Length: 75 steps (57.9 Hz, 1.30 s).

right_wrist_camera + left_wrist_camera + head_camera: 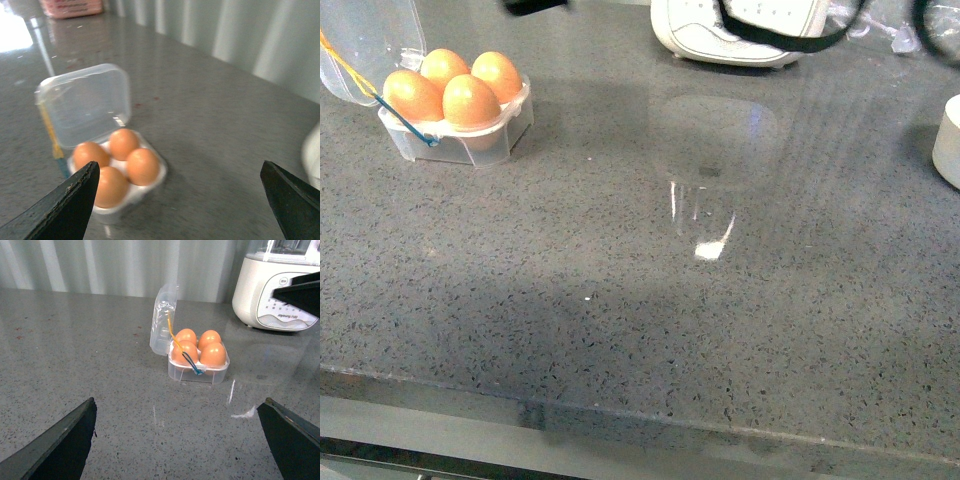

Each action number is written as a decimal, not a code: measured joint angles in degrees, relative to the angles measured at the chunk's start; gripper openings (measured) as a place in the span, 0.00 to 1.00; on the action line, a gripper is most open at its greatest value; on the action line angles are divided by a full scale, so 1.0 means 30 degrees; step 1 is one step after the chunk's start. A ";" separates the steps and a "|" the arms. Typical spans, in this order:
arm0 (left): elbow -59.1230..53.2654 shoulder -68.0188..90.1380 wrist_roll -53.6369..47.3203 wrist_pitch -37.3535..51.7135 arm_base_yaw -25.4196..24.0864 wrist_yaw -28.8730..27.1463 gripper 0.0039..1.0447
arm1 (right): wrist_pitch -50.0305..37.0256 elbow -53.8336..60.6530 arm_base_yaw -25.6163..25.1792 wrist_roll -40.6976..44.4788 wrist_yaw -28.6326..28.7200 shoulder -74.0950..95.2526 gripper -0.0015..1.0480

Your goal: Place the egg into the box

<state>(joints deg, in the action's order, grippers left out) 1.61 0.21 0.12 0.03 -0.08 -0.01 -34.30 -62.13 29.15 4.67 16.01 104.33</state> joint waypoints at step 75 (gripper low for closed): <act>0.0000 0.0000 0.0000 0.0000 0.0000 0.0000 0.94 | 0.0838 1.9526 -1.1832 -0.1355 -0.3330 -2.2819 0.03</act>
<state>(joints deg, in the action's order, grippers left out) 1.61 0.21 0.12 0.03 -0.08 -0.01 -31.79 -3.55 -6.35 0.60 6.02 35.88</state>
